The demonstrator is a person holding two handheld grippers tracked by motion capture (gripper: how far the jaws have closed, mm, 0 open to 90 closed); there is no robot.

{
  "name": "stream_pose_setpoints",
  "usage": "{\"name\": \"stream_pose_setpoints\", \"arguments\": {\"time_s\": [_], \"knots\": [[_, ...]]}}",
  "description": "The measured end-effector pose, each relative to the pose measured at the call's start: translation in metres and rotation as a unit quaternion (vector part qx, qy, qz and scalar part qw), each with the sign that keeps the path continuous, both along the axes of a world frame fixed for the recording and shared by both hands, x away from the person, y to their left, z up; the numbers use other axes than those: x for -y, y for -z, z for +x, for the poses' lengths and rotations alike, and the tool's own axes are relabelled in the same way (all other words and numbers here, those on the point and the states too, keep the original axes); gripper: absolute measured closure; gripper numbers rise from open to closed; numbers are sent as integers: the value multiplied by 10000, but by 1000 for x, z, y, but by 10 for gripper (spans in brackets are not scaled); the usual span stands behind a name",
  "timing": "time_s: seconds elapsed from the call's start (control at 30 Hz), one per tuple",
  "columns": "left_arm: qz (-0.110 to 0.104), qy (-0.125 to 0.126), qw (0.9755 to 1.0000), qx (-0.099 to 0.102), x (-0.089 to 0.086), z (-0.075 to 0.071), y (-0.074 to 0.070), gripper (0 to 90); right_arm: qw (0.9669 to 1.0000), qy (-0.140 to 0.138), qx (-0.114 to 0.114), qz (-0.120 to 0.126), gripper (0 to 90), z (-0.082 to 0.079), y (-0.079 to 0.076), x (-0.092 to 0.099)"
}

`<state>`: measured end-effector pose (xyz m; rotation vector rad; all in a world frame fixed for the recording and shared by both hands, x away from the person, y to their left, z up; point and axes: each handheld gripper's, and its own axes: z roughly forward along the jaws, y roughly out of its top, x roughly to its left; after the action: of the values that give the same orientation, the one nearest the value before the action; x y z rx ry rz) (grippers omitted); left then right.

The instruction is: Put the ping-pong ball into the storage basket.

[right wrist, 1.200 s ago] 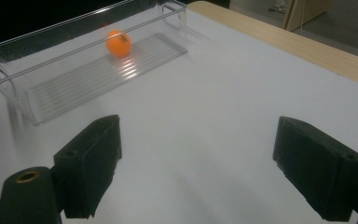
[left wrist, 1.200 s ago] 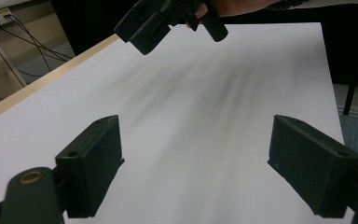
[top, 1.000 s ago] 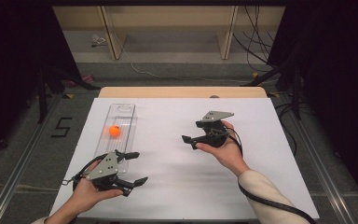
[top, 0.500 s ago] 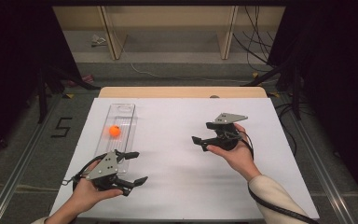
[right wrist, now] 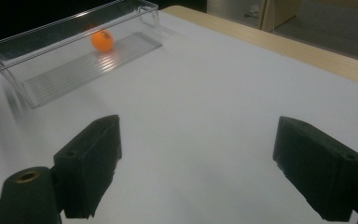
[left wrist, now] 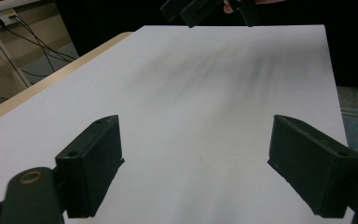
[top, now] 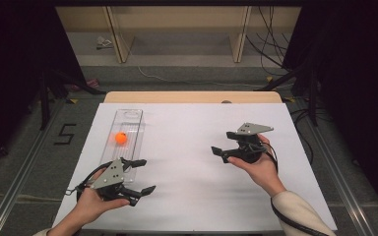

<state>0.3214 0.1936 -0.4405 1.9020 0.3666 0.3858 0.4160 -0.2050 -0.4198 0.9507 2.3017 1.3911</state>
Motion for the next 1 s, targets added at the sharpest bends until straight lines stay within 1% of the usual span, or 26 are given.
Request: {"name": "stream_pose_setpoints", "arguments": {"time_s": [0.3,0.53,0.73,1.0], "knots": [[-6,-10,10000,9,0,0,0,169,10000,80,24,43,163,-9,0,13],[-8,-28,10000,11,-1,0,0,169,9999,154,-7,43,163,-17,2,24],[-11,-37,10000,17,-1,0,-1,169,9998,204,-9,24,163,-21,3,30],[-8,-45,10000,22,-1,0,-1,169,9997,222,-44,58,163,-26,5,36]]}}
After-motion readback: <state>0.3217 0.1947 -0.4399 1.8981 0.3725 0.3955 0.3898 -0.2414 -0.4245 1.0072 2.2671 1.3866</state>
